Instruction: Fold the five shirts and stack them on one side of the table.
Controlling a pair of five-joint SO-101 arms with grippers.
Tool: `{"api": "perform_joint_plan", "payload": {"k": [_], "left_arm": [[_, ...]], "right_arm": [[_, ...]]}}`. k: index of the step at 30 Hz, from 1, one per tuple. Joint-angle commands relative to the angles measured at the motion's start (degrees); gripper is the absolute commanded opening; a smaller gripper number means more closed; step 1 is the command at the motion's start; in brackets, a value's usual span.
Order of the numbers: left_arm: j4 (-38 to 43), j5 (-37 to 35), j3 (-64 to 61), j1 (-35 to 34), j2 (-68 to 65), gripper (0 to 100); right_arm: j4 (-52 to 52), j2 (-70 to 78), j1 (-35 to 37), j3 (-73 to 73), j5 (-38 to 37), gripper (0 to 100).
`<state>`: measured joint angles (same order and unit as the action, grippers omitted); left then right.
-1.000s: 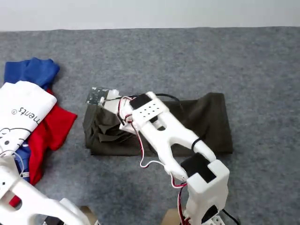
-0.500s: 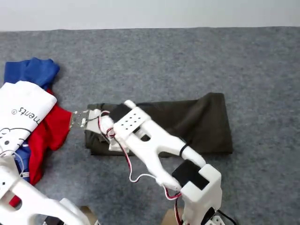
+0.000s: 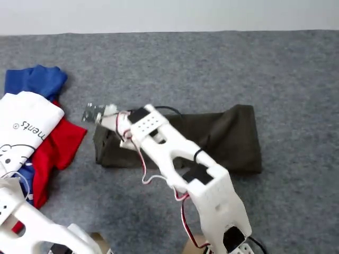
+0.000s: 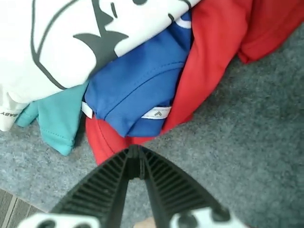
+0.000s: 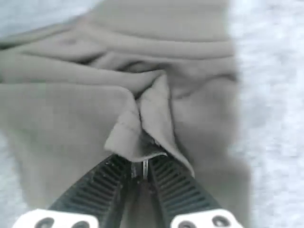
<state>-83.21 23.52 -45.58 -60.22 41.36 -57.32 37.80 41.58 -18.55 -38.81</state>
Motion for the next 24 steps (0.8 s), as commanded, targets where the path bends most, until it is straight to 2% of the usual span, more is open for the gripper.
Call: {"api": "perform_joint_plan", "payload": {"k": [1,4,8,19,24], "left_arm": [[1.14,0.0,-0.04,0.26,1.05,0],[2.02,0.0,-0.13,0.35,1.05,0],[2.37,0.0,0.04,0.44,1.05,0],[2.37,0.0,0.04,0.44,1.05,0],[2.37,0.0,0.04,0.44,1.05,0]], "right_arm": [[-5.41,0.48,-1.54,-13.01,0.26,1.0],[-11.82,0.22,-0.84,-18.73,0.44,1.0],[-15.52,0.66,-0.66,-23.03,0.35,1.0],[-12.09,8.66,-0.48,-23.56,0.35,1.1],[-5.49,12.88,-1.8,-23.56,0.18,1.0]]}}
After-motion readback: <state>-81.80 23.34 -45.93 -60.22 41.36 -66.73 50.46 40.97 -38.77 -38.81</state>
